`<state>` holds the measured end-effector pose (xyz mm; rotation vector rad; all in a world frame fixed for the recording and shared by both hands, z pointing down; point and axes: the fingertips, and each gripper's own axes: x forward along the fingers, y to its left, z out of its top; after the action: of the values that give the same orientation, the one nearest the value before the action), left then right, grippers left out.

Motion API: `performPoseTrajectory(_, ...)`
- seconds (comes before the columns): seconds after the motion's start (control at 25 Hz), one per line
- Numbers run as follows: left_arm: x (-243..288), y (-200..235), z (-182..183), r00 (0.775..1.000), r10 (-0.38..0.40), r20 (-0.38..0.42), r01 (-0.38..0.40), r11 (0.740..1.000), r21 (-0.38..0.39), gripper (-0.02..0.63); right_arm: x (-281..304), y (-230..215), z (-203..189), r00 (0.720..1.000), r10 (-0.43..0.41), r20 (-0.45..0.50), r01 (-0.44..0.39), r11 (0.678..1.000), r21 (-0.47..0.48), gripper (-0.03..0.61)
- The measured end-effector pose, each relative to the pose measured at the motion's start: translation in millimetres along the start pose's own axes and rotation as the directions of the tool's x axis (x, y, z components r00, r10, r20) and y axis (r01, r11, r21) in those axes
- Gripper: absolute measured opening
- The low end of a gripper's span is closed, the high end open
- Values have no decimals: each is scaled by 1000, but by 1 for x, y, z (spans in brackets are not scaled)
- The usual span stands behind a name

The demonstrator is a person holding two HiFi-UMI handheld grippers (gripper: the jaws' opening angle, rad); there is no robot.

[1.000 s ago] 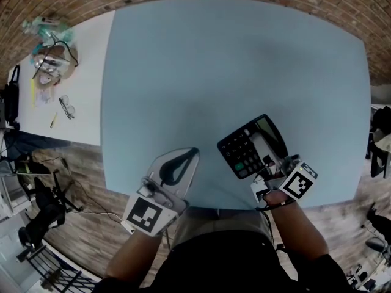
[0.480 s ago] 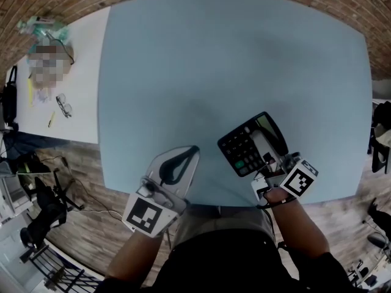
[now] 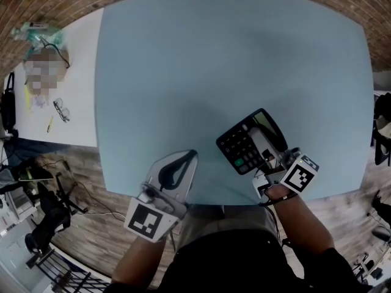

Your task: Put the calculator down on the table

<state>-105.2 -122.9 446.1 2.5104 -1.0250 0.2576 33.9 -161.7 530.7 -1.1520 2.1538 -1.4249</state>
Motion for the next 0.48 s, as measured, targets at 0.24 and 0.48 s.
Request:
performPoseTrajectory(0.24, -2, -4, -8, 1000, -3, -15, 3, 1000, -8, -15, -1, -3, -2, 1000, -3, -6, 3, 1000, -3, 137)
performPoseTrajectory(0.48, -2, -3, -14, 1000, -8, -23, 7, 1000, -11, -15, 0, -10, -4, 1000, -12, -3, 12, 1000, 4, 137)
